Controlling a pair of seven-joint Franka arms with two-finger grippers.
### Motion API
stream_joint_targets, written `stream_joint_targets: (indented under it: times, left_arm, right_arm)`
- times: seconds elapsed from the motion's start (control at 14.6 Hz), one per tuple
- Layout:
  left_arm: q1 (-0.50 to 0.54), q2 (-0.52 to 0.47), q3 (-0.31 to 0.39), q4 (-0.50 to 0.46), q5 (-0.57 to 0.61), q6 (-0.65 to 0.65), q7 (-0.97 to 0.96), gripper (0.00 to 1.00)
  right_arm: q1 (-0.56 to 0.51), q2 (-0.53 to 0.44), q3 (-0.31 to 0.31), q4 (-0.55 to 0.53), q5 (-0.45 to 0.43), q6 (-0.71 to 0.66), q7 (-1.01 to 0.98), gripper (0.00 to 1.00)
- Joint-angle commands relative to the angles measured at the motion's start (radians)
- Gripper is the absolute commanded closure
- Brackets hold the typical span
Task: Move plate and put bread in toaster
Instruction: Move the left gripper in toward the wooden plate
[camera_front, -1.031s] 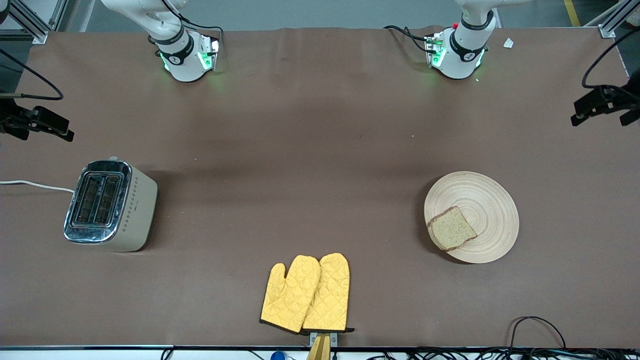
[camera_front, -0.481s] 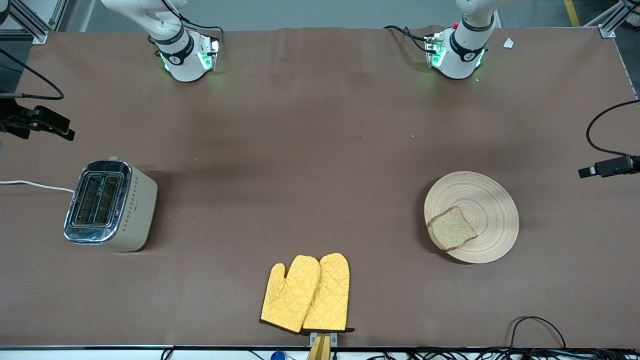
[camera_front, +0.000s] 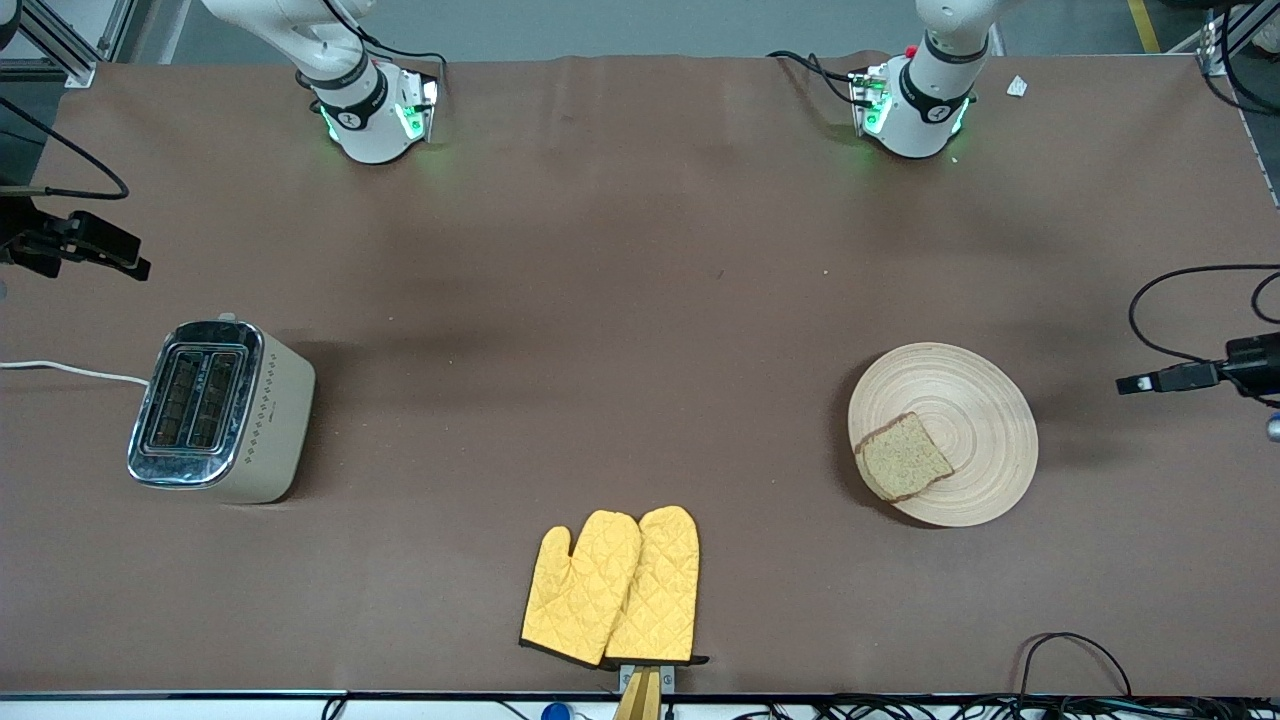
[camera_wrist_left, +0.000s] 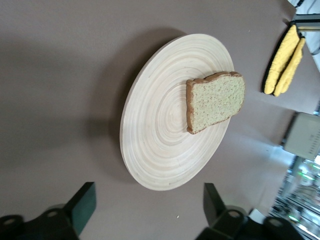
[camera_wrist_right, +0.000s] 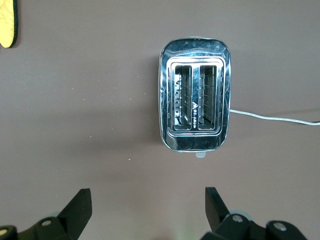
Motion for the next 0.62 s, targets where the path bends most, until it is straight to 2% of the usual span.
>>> stream_joint_targets:
  times: [0.0, 0.34, 0.55]
  left_arm:
    - [0.008, 0.082, -0.006, 0.036, -0.062, 0.016, 0.106, 0.24]
    - [-0.003, 0.153, -0.007, 0.038, -0.096, 0.055, 0.177, 0.38]
    - [-0.009, 0.188, -0.012, 0.038, -0.123, 0.062, 0.192, 0.39]
  right_arm:
    - [0.001, -0.008, 0.0, -0.008, 0.006, -0.001, 0.015, 0.0]
    - [0.001, -0.008, 0.0, -0.008, 0.008, -0.001, 0.015, 0.0]
    - [0.003, -0.008, 0.0, -0.008, 0.008, -0.001, 0.015, 0.0]
